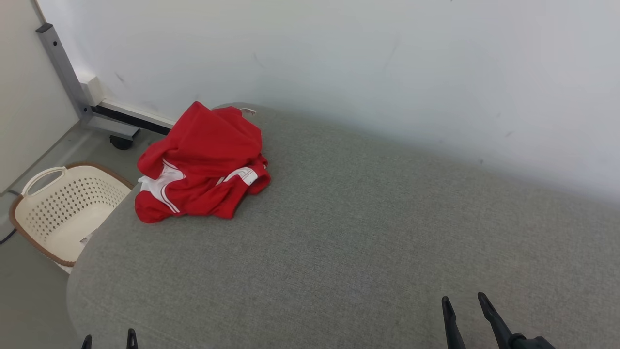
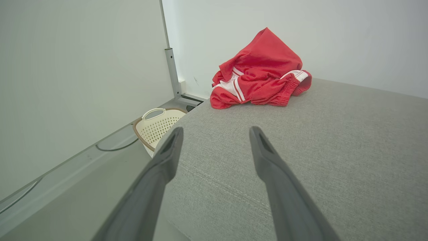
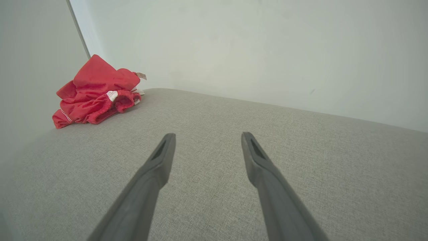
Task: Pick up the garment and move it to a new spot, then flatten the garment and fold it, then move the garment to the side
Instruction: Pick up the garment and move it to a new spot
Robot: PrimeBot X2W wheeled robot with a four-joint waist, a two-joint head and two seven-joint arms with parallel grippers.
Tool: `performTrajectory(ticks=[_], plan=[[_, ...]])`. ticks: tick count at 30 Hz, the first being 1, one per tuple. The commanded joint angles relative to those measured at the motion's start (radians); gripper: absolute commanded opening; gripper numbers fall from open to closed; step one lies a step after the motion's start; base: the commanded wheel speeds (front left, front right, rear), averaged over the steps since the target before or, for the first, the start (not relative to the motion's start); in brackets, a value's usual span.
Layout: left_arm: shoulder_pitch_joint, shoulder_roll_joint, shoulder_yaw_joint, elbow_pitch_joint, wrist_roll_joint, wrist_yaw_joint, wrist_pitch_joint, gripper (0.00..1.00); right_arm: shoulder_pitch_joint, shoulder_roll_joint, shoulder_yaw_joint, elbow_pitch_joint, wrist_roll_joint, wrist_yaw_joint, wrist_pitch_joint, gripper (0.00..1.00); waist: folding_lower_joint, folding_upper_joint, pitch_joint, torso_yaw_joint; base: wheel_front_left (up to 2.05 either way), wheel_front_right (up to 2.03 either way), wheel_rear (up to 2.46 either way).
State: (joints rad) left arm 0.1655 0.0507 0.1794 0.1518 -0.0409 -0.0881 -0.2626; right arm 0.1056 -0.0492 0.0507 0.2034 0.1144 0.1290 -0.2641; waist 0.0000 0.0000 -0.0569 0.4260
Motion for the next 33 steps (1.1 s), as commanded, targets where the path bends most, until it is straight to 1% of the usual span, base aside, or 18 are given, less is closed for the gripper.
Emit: performTrajectory(ticks=[1, 9, 16, 20, 26, 32, 33], plan=[[0.018, 0.0, 0.002, -0.004, 0.006, 0.004, -0.003, 1.0, 0.013, -0.002, 0.002, -0.002, 0.007, 0.003, -0.001, 1.0, 0.0, 0.0, -0.003, 0.007, 0.0, 0.0, 0.0], [0.018, 0.0, 0.003, -0.011, -0.002, 0.018, -0.003, 1.0, 0.013, -0.002, 0.009, 0.007, 0.007, 0.003, -0.001, 1.0, 0.0, 0.0, -0.005, 0.01, 0.0, 0.0, 0.0], [0.009, 0.0, -0.007, -0.019, -0.016, 0.032, -0.003, 1.0, 0.002, -0.002, 0.017, 0.008, 0.003, 0.003, -0.001, 1.0, 0.0, 0.0, 0.002, -0.021, 0.0, 0.0, 0.0], [-0.021, 0.0, 0.016, -0.026, -0.033, 0.034, -0.003, 1.0, -0.017, -0.002, 0.032, 0.003, -0.003, 0.003, -0.001, 1.0, 0.0, 0.0, 0.013, -0.073, 0.0, 0.0, 0.0], [-0.114, 0.007, 0.077, -0.034, -0.045, 0.015, -0.003, 1.0, -0.029, -0.002, 0.036, -0.003, -0.016, 0.003, -0.001, 1.0, 0.0, 0.0, 0.044, -0.165, 0.0, 0.0, 0.0], [-0.245, 0.055, 0.129, -0.01, -0.05, -0.011, -0.003, 1.0, -0.057, -0.002, 0.037, -0.008, -0.024, 0.003, -0.001, 1.0, 0.0, 0.0, 0.099, -0.261, 0.0, 0.0, 0.0], [-0.245, 0.055, 0.129, -0.01, -0.05, -0.011, -0.003, 1.0, -0.057, -0.002, 0.037, -0.008, -0.024, 0.003, -0.001, 1.0, 0.0, 0.0, 0.099, -0.261, 0.0, 0.0, 0.0]])
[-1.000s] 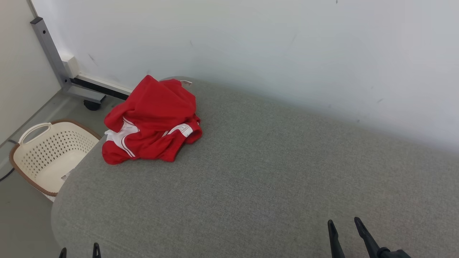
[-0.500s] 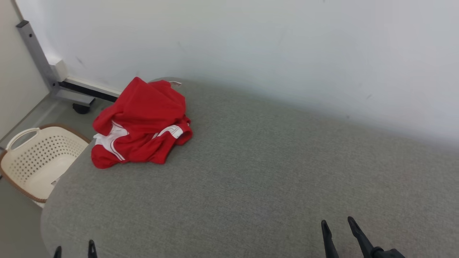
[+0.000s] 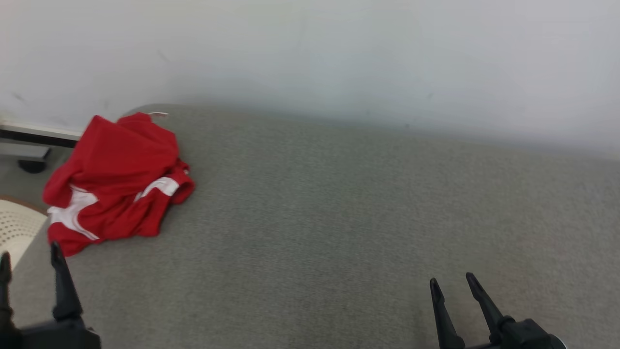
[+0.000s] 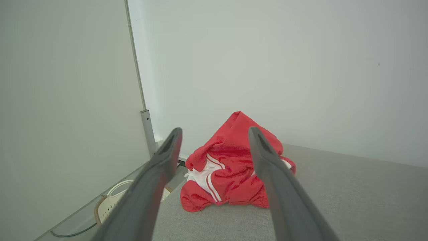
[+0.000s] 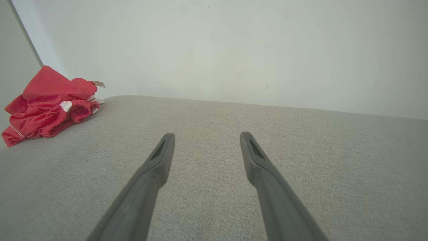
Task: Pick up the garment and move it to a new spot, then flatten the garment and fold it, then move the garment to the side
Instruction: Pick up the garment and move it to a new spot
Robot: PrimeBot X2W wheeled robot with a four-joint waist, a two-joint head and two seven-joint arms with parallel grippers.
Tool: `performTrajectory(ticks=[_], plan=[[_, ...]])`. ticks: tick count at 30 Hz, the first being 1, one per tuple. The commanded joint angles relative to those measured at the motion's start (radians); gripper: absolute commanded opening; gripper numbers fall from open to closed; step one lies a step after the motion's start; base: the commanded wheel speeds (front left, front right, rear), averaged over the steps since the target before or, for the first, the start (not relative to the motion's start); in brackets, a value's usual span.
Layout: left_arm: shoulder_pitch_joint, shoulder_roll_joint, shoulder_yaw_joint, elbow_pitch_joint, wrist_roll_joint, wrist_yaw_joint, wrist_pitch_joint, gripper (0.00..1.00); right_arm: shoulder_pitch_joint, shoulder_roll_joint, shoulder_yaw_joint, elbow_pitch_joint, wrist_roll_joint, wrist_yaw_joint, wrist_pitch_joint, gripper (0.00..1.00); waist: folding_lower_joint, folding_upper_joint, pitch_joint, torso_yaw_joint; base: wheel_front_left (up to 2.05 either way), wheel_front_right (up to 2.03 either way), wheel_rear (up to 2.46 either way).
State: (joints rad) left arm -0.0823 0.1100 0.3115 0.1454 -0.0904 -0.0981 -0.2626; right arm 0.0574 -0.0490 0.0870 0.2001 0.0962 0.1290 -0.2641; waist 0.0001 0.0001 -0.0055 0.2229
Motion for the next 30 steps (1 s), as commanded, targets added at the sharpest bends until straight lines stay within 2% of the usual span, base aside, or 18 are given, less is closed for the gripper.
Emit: performTrajectory(ticks=[1, 9, 16, 24, 30], plan=[[-0.021, 0.008, 0.003, 0.002, 0.0, -0.006, -0.003, 1.0, -0.014, -0.002, -0.004, -0.005, -0.008, 0.003, -0.001, 1.0, -0.0001, -0.0001, 0.059, -0.072, 0.0, 0.0, 0.0], [-0.19, 0.08, 0.096, 0.096, -0.061, -0.023, -0.003, 1.0, -0.082, -0.002, -0.014, -0.022, -0.015, 0.003, -0.001, 1.0, -0.0001, -0.0001, 0.149, -0.203, 0.0, 0.0, 0.0], [-0.316, 0.174, 0.131, 0.209, -0.092, -0.03, -0.003, 1.0, -0.129, -0.002, -0.025, -0.045, 0.003, 0.003, -0.001, 1.0, -0.0001, -0.0001, 0.219, -0.286, 0.0, 0.0, 0.0], [-0.45, 0.279, 0.133, 0.361, -0.136, -0.033, 0.005, 1.0, -0.174, -0.002, -0.027, -0.056, 0.027, 0.003, -0.001, 1.0, -0.0001, -0.0001, 0.3, -0.344, 0.0, 0.0, 0.0], [-0.567, 0.36, 0.126, 0.523, -0.158, -0.026, 0.082, 1.0, -0.206, -0.002, -0.036, -0.063, 0.026, 0.003, -0.001, 1.0, -0.0001, -0.0001, 0.355, -0.364, 0.0, 0.0, 0.0]])
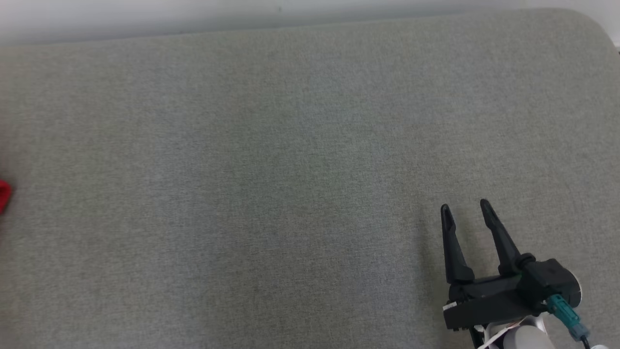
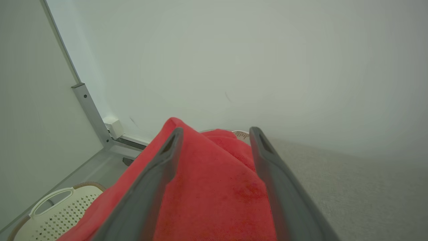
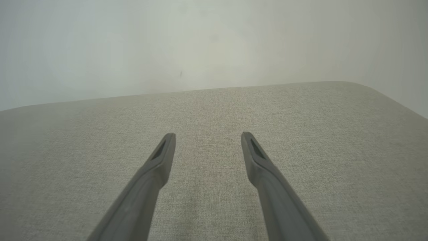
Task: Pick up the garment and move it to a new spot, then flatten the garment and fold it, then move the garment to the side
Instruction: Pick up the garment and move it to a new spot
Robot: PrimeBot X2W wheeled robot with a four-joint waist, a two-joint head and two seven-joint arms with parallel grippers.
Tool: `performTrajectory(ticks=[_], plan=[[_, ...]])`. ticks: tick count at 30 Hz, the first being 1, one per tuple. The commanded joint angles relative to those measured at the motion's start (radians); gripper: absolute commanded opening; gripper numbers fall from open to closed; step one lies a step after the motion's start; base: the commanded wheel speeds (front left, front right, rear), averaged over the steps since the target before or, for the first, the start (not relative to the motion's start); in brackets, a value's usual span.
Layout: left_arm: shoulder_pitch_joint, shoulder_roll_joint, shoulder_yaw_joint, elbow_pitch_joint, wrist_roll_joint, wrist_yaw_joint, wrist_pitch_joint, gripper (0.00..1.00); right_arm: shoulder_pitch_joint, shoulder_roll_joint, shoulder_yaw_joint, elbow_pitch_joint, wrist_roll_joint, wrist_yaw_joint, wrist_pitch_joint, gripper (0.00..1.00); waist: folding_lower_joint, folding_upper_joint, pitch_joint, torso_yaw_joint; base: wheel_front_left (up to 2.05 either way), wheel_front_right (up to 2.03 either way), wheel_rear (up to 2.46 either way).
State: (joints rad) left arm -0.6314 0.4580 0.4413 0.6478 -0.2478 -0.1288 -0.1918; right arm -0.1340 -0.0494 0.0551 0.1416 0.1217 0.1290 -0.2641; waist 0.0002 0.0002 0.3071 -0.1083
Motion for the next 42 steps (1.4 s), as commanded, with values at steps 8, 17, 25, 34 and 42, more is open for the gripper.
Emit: performTrajectory(ticks=[8, 17, 25, 34, 42], plan=[[-0.102, 0.082, -0.044, 0.223, 0.019, 0.006, 0.086, 1.0, -0.03, -0.001, -0.014, -0.006, -0.009, 0.003, -0.001, 1.0, -0.0002, -0.0002, 0.069, -0.039, 0.0, 0.0, 0.0], [-0.165, 0.116, -0.095, 0.427, 0.047, 0.023, 0.188, 1.0, -0.036, -0.001, -0.014, -0.001, -0.017, 0.003, -0.001, 1.0, -0.0002, -0.0002, 0.066, -0.037, 0.0, 0.0, 0.0], [-0.198, 0.137, -0.125, 0.496, 0.043, 0.006, 0.071, 0.0, -0.023, -0.001, -0.018, 0.004, -0.02, 0.003, -0.001, 1.0, -0.0002, -0.0002, 0.039, -0.018, 0.0, 0.0, 0.0], [-0.26, 0.138, -0.177, 0.444, -0.017, -0.001, -0.06, 0.0, 0.008, -0.001, -0.023, 0.019, -0.009, 0.003, -0.001, 1.0, -0.0002, -0.0002, -0.024, 0.028, 0.0, 0.0, 0.0], [-0.299, 0.147, -0.334, 0.208, -0.109, -0.001, -0.074, 0.0, 0.028, -0.001, -0.017, 0.027, -0.001, 0.003, -0.001, 1.0, -0.0002, -0.0002, -0.074, 0.047, 0.0, 0.0, 0.0]])
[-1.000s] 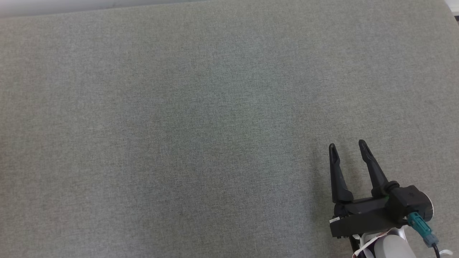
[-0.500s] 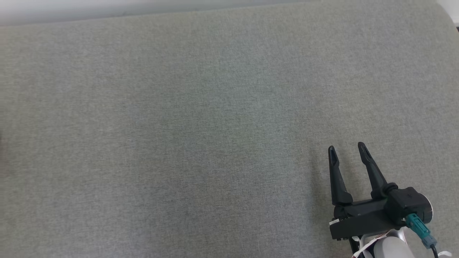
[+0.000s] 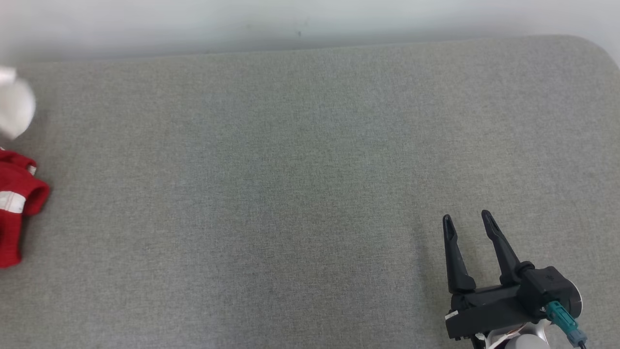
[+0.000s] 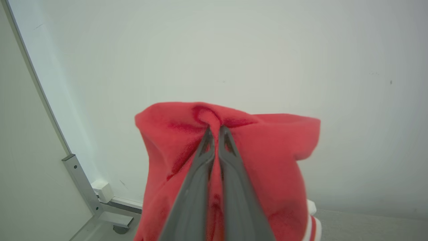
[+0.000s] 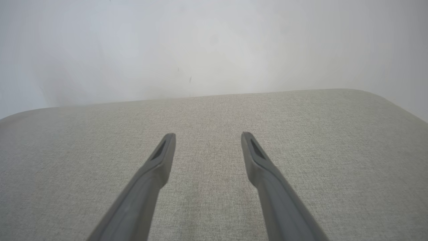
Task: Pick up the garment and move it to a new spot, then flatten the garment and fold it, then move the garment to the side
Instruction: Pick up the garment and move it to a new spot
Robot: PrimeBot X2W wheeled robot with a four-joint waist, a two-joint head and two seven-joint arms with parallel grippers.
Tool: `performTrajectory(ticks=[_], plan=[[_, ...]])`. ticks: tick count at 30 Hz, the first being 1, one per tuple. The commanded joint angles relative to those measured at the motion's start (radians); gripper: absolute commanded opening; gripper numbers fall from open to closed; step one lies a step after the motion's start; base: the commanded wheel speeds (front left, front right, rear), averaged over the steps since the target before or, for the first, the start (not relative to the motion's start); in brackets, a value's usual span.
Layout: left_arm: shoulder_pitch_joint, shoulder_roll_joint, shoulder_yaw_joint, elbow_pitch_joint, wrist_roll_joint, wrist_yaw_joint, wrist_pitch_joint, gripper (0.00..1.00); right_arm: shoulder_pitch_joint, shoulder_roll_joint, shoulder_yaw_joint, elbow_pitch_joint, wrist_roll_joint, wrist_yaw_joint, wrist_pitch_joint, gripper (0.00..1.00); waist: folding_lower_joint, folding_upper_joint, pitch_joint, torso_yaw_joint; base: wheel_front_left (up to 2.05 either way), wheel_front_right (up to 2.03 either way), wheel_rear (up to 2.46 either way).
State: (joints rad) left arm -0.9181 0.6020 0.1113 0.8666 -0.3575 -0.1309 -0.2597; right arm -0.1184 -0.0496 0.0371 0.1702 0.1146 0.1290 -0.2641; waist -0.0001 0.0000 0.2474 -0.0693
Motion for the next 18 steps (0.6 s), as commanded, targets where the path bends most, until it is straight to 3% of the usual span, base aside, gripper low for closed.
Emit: performTrajectory(ticks=[1, 8, 18], plan=[[-0.013, 0.007, -0.022, -0.048, -0.007, 0.002, -0.007, 0.0, 0.015, -0.001, 0.001, -0.001, 0.009, 0.003, -0.001, 1.0, 0.0001, 0.0, -0.018, 0.007, 0.0, 0.0, 0.0], [-0.044, -0.04, -0.113, -0.273, -0.045, 0.002, 0.015, 0.0, 0.036, -0.001, 0.011, 0.011, 0.03, 0.003, -0.001, 1.0, 0.0001, 0.0, -0.051, -0.024, 0.0, 0.0, 0.0], [-0.018, -0.147, -0.184, -0.524, -0.073, 0.031, 0.134, 0.0, 0.042, -0.001, 0.038, 0.02, 0.061, 0.003, -0.001, 1.0, 0.0001, 0.0, -0.078, -0.14, 0.0, 0.0, 0.0]])
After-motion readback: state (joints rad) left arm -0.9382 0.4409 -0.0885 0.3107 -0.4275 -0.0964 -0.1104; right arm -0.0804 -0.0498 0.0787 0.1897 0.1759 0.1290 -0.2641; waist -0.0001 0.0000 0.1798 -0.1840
